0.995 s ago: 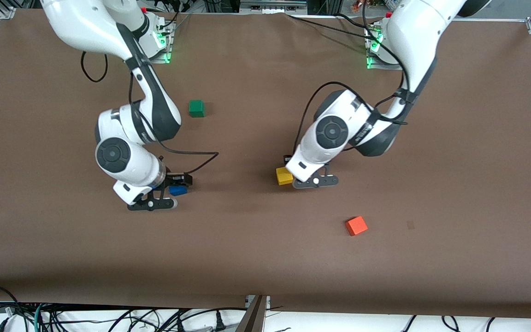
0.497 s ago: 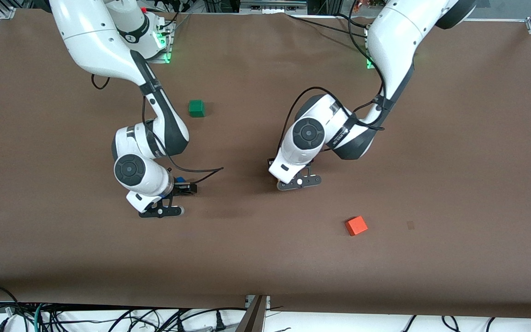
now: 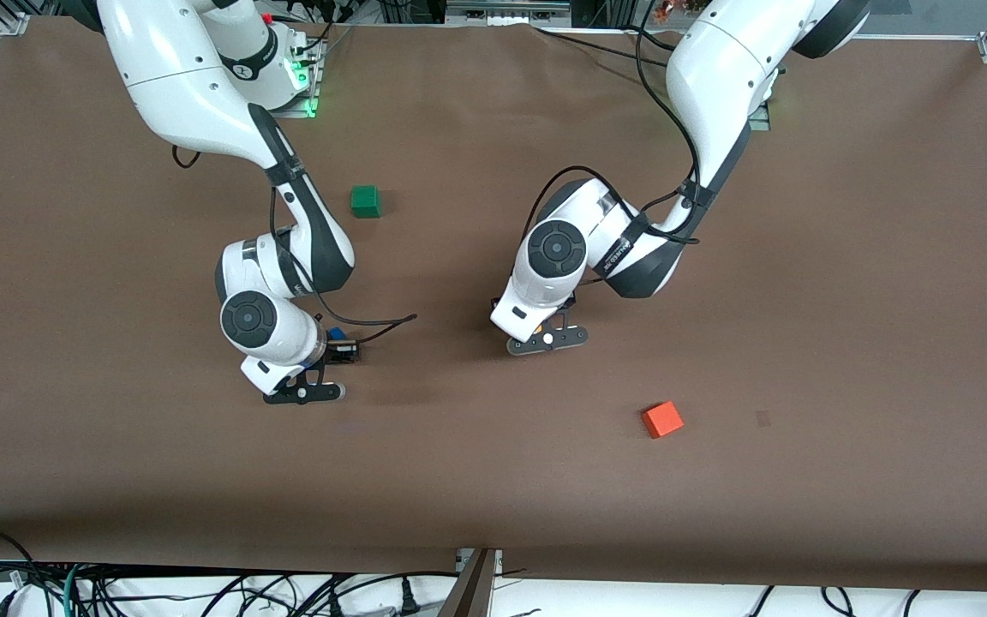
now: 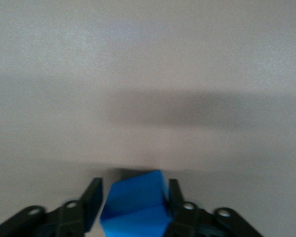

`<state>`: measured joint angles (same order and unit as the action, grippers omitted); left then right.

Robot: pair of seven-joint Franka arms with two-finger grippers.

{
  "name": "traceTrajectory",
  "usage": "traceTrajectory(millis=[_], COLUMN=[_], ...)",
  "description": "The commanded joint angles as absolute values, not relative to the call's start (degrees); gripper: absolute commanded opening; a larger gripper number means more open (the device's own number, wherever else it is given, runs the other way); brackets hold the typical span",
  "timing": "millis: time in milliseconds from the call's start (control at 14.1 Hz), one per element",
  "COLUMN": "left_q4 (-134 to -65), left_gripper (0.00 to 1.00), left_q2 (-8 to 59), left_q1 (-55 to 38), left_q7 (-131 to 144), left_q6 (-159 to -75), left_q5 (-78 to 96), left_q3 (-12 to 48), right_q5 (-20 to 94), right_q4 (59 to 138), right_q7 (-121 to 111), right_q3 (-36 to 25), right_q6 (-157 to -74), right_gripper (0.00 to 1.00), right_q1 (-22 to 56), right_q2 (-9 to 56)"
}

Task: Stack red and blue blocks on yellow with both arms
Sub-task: 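Place the red cube on the yellow cube and open the left gripper, then lift the blue cube with the right gripper while the left gripper retracts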

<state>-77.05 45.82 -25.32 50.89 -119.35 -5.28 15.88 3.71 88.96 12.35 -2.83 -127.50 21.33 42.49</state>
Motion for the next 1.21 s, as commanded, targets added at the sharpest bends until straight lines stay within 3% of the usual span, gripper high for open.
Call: traceTrajectory(millis=[0,213,355,426,497,568,639,852,995,1137], left_q4=[-74.2,-68.6,-64.1,-62.2,-60.8,-60.5,-60.5,-60.6,-61.5,-67.4], left_gripper=[1.0,1.0,1.0,1.0,1.0,1.0,1.0,1.0,1.0,1.0], left_q2=[45.9,44.8,44.1,43.9,43.0,41.6,39.4,33.0,27.9,21.7], left_q1=[-26.1,-24.0,-21.3,-19.9,-17.6,-15.3,-13.1,-6.4,-3.7,-1.0], left_q7=[51.0,49.8,42.7,39.0,35.8,32.2,28.3,24.9,24.1,19.8], left_q6=[-118.7,-113.1,-107.7,-104.5,-101.4,-98.8,-97.0,-89.5,-87.0,-84.8], left_q5=[-5.0,-5.0,-5.0,-5.0,-4.9,-4.8,-4.7,-4.5,-4.9,-4.7], left_q3=[14.5,13.8,13.6,13.6,13.7,14.1,13.9,13.8,13.7,13.6], right_q5=[4.7,4.2,4.4,4.6,4.7,4.7,4.7,4.7,4.7,4.4], right_q4=[87.9,84.2,84.3,84.7,85.0,85.7,87.4,93.9,94.8,95.6], right_q7=[10.7,10.4,10.5,11.2,11.4,11.8,11.9,11.8,11.6,11.0], right_q3=[-2.8,-3.1,-3.1,-3.1,-3.1,-3.0,-3.0,-2.6,-2.6,-2.6], right_q6=[-121.1,-113.3,-112.4,-112.7,-113.5,-114.2,-115.8,-123.4,-123.5,-124.2], right_gripper=[0.23,0.23,0.23,0.28,0.5,0.85,0.96,0.99,0.99,0.99], right_q1=[21.1,21.1,21.2,21.2,21.2,21.1,21.4,22.0,23.0,24.3], right_q2=[38.6,35.8,35.3,35.7,36.4,37.1,37.1,37.0,37.1,37.3])
